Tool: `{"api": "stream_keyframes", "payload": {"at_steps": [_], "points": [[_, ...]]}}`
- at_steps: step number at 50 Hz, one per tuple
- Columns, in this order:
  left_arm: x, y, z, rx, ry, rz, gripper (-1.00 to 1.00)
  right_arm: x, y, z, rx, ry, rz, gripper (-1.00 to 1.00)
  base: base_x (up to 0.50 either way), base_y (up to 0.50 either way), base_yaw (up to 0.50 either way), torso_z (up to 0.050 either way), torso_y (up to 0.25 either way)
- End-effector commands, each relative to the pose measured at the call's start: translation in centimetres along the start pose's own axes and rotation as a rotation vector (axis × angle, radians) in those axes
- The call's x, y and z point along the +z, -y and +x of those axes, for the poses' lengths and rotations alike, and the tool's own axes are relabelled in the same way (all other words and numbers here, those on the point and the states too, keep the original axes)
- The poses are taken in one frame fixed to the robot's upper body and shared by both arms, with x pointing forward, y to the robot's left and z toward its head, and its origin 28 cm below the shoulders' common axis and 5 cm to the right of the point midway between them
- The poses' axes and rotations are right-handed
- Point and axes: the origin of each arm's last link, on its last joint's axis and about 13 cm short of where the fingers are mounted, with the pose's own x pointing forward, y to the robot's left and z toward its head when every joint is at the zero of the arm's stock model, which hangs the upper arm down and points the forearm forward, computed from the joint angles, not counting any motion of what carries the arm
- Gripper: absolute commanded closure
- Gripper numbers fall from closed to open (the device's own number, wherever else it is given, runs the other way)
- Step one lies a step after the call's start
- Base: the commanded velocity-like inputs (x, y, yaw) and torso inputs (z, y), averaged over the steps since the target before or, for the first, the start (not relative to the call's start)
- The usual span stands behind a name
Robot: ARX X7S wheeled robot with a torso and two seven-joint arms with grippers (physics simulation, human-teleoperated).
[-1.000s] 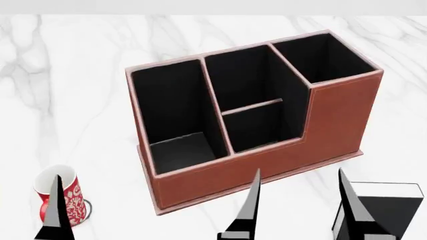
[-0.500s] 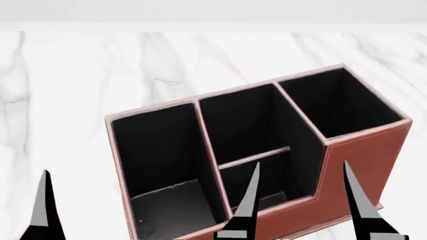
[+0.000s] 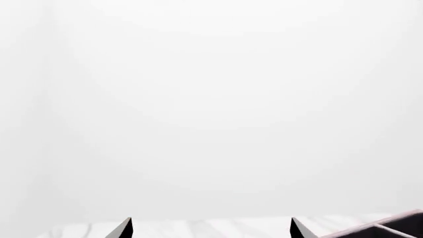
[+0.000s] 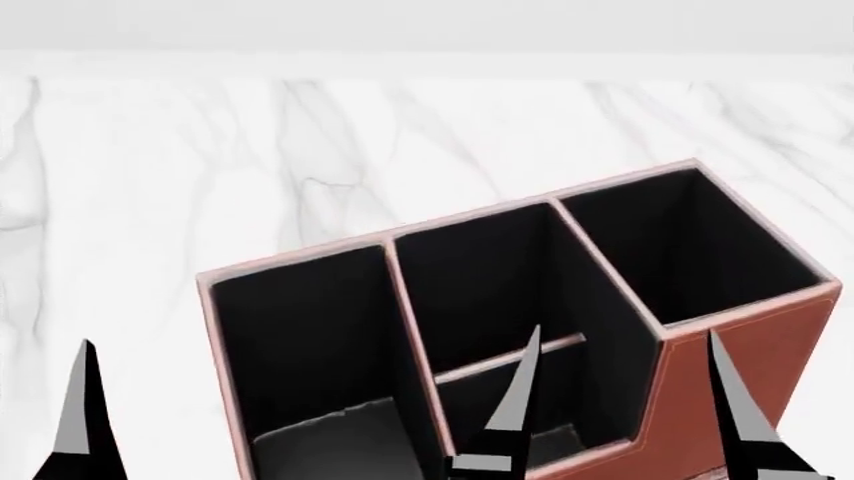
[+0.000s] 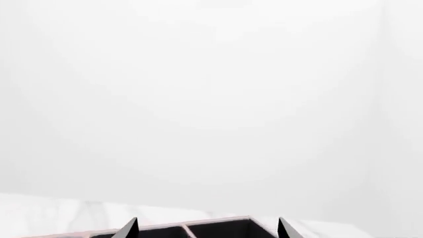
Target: Pick up the book and place it in the left compartment of the caddy.
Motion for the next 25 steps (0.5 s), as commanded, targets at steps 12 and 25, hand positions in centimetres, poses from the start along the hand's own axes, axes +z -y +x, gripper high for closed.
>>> {"api": "stream_keyframes", "payload": {"at_steps": [12,25], "points": [[0.04,-0.10,-0.13,-0.015,0.006,-0.022,-1.00,0.04,0.29,-0.06,-0.024,-0.010,-0.005,-1.00,0.00,0.00,0.00,0.050,0.000],[-0.05,-0.15,-0.12,-0.017,0.009,-0.029,-1.00,0.04,0.48,-0.04,-0.033,-0.010,-0.007,-1.00,0.00,0.00,0.00,0.050,0.000]]}}
